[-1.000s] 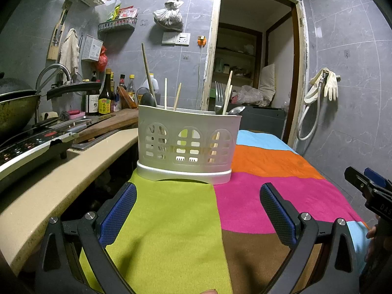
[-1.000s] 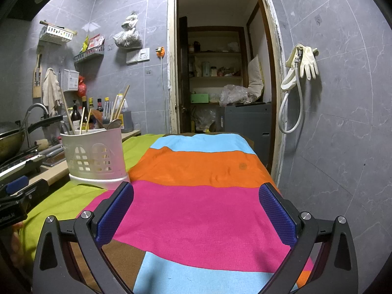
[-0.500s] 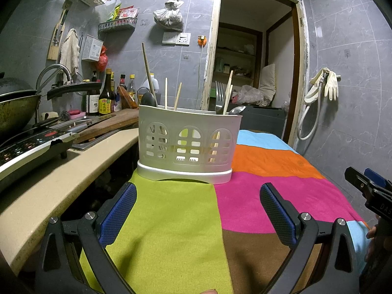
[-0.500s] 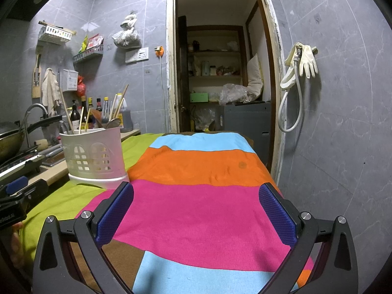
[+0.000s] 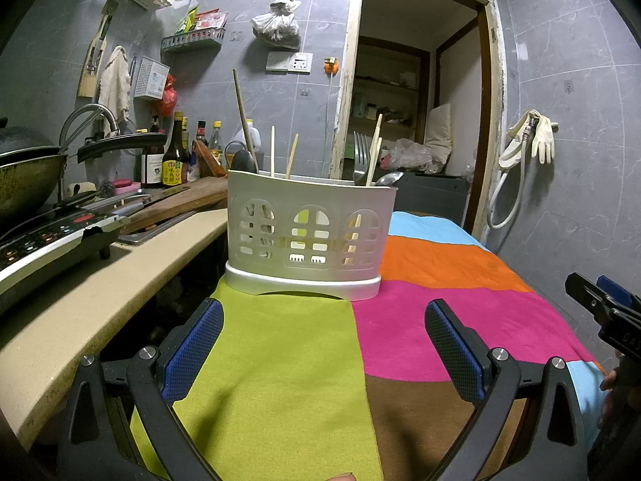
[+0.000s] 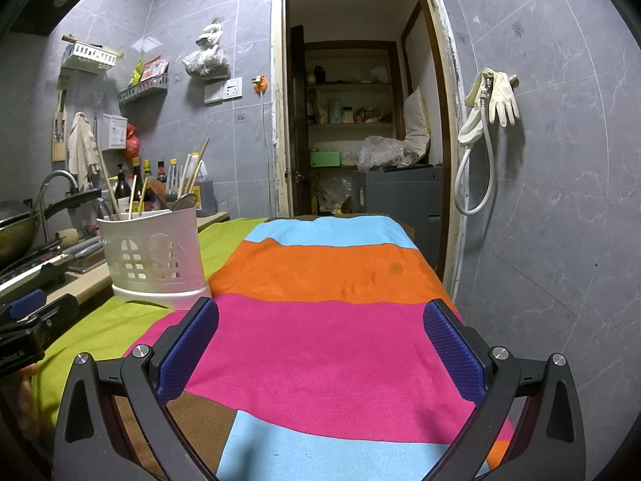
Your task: Organize utensils
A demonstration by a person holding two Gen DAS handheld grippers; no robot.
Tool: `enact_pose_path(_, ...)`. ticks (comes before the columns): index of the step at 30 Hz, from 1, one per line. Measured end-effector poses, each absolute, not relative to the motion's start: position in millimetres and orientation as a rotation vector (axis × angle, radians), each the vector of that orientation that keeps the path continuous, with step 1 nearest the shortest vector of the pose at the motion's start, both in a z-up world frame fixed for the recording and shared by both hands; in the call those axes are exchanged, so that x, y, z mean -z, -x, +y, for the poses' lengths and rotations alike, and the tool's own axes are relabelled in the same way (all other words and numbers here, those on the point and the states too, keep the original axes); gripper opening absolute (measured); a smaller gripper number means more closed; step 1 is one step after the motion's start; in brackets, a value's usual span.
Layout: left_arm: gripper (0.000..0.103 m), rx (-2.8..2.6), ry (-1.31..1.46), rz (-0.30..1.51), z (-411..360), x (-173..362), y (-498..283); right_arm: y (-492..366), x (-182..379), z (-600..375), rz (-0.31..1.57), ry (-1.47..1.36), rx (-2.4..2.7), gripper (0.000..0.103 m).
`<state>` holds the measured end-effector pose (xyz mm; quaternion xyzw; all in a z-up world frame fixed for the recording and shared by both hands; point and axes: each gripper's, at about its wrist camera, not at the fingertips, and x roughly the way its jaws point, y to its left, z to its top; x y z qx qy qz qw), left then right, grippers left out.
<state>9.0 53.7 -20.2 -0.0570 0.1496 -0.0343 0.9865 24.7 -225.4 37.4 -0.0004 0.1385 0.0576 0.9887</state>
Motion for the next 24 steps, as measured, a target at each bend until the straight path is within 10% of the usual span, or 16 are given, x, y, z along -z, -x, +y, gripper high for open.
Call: enact_pose_path(24,0.099,0.065,0.115,0.304,54.3,23.2,-8.0,-24.9,-37.7,-225.6,0.281,-0.004,-0.114,0.103)
